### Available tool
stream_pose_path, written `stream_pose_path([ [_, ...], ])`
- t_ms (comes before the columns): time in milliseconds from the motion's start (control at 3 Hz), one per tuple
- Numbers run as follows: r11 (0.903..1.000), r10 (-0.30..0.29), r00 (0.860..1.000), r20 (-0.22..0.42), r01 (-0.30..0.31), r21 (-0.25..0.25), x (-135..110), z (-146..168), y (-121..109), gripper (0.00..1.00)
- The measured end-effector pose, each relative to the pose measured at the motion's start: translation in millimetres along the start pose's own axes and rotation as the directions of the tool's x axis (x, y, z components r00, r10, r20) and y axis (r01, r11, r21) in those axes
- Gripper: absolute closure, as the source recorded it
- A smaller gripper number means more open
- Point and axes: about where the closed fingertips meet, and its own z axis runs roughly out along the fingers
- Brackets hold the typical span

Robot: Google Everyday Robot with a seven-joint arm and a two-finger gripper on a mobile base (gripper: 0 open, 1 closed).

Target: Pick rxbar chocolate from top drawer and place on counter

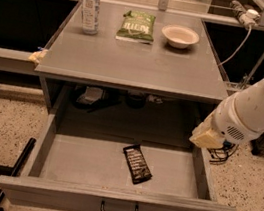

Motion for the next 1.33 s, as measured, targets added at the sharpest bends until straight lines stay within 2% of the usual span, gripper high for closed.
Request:
stream_pose_path([
  [333,0.9996,-0.002,1.0,0.018,0.001,0.029,-4.6,1.6,-8.0,0.92],
  [667,0.9989,0.038,0.999,0.021,-0.038,0.027,4.2,12.6,-0.1,1.0],
  [1000,0.9955,0.09,0.994,0.064,-0.092,0.024,2.3,31.7,14.7,1.0],
  [1333,0.9884,0.151,0.975,0.162,-0.151,-0.012,-21.9,77.5,47.6,1.0],
])
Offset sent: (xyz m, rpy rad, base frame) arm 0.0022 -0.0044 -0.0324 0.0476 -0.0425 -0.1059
